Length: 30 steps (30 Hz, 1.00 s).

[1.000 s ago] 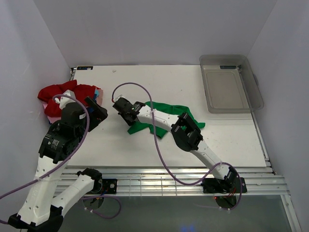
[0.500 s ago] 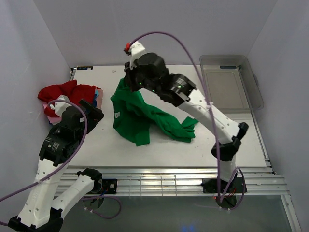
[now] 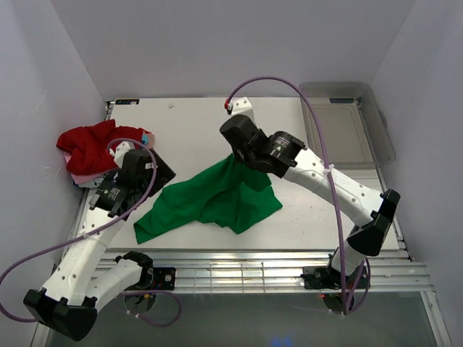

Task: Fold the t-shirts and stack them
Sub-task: Move the tshirt to the center of the board

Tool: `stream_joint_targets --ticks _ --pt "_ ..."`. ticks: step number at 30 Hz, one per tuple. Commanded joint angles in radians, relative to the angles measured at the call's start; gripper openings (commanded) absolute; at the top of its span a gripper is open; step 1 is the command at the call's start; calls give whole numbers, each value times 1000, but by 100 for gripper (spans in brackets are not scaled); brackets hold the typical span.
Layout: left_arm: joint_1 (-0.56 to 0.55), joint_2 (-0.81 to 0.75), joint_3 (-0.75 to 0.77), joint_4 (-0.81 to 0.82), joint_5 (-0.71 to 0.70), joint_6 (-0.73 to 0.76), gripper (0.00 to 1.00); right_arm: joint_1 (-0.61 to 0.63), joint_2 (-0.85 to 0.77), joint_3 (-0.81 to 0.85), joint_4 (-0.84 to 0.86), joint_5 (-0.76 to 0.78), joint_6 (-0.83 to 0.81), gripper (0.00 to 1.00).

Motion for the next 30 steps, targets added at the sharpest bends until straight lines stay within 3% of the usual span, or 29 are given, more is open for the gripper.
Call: stream_joint_targets --ticks 1,5,9,10,12,15,16,19,24,30 --pt "7 12 -9 42 77 46 97 -23 -84 -73 -169 201 169 8" --pt "7 0 -19 47 79 64 97 -32 -133 -153 -348 266 331 8" --pt "7 -8 -20 46 77 87 97 -32 -144 -225 -390 243 370 8" --pt "7 -10 -17 42 73 88 97 -32 -142 -262 -372 222 350 21" --pt "7 -17 -8 38 61 87 97 -28 -141 -317 -215 85 220 40" --pt "7 -16 46 -6 -30 75 98 -6 -159 -455 28 -189 79 44" --pt "7 -10 64 -40 -63 75 98 -3 -159 -493 200 -272 1 47" --pt "7 22 127 -94 -182 81 98 7 -101 -538 378 -502 -35 49" --pt "12 10 120 -1 -121 135 98 69 139 -405 468 -700 -107 50" --pt "12 -33 135 -25 -136 141 98 110 380 -227 466 -782 -158 51"
